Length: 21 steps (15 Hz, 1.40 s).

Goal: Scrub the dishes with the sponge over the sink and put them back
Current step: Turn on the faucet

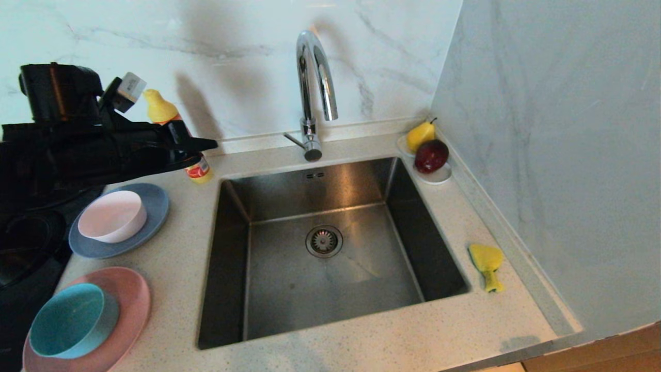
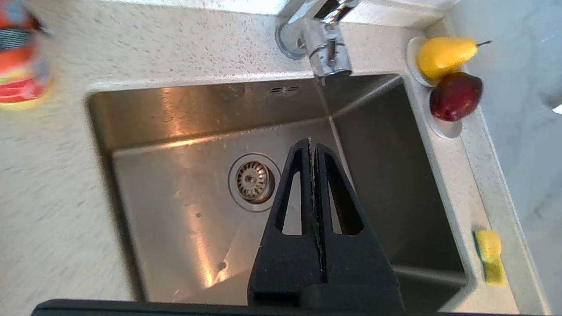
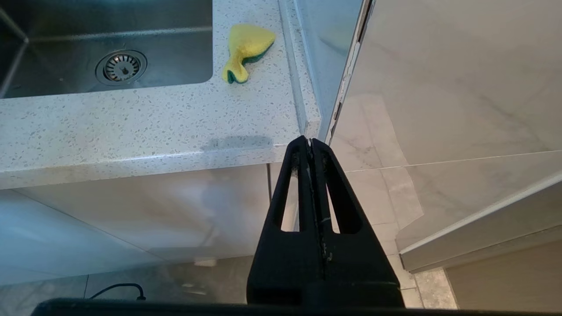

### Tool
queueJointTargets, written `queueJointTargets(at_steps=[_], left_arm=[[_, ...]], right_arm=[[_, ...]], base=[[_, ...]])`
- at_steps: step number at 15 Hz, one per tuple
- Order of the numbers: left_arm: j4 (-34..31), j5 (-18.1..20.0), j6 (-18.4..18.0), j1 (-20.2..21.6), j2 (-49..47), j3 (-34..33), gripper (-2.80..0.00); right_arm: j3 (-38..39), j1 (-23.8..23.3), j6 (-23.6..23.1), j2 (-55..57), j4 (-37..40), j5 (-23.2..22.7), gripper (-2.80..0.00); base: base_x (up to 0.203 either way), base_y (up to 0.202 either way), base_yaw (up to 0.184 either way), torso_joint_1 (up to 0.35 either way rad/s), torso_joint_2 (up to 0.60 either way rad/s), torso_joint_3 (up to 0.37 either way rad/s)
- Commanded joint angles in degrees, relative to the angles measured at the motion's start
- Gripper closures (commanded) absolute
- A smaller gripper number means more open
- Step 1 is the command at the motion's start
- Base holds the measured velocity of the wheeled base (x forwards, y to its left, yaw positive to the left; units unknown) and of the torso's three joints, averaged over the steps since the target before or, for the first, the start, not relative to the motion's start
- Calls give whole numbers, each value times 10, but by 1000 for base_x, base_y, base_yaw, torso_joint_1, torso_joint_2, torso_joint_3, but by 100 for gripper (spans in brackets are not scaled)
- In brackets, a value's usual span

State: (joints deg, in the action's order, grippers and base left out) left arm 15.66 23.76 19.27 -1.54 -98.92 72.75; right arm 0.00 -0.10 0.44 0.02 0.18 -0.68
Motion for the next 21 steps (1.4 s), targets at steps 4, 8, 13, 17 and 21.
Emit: queueJointTargets(at_steps=[4,8,13,17,21], left_arm=[[10,3,50,-16,-102,82,0],[45,-3,65,-43,-141,116,0],[46,-95,77,-75,-205,206,0],[45,-109,88,-93,-230,251,0],[46,-157,88,-106,-273,307,0]], right_arm=[[0,0,0,-1,0,0,0],[0,0,0,0,0,0,0],[0,0,0,0,0,0,0],[0,0,0,0,0,0,0],[0,0,0,0,0,0,0]], base=[[0,0,0,0,0,0],[0,0,0,0,0,0],[0,0,0,0,0,0],[0,0,0,0,0,0],[0,0,0,0,0,0]])
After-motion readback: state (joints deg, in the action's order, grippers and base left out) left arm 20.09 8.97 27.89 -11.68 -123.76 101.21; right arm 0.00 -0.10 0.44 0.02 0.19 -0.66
